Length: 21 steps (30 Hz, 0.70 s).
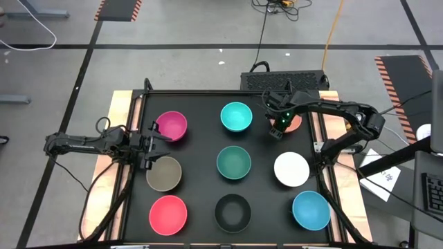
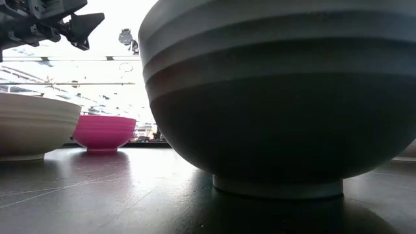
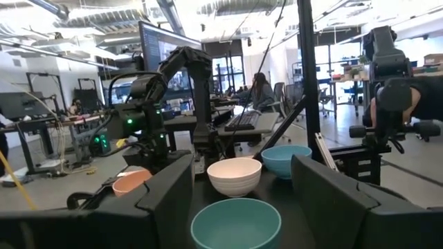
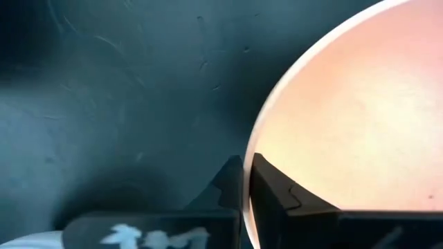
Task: Nest bowls inside each other
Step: Stack the light orange bowl on top of the green bowl
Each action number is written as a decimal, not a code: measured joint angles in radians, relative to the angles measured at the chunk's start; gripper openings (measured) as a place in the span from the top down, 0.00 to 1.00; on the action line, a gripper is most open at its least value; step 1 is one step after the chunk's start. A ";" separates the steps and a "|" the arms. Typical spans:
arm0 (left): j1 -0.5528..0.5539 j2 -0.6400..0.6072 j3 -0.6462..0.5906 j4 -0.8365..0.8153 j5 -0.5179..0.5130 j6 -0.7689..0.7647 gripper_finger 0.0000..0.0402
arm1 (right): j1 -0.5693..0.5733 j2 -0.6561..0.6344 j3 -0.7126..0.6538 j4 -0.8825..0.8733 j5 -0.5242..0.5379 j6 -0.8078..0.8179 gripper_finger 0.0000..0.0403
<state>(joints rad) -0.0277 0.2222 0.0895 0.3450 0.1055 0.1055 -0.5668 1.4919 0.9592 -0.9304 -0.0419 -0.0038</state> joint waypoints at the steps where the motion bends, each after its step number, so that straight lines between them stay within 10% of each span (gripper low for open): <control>1: 0.000 0.000 0.000 0.000 0.000 -0.001 0.39 | 0.011 -0.006 0.007 0.000 0.033 -0.008 1.00; 21: 0.000 0.000 0.000 0.106 -0.063 0.025 0.39 | 0.205 -0.171 0.216 0.005 0.073 -0.014 1.00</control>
<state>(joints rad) -0.0277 0.2222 0.0898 0.4506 0.0426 0.1306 -0.3622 1.3212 1.1747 -0.9258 0.0313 -0.0174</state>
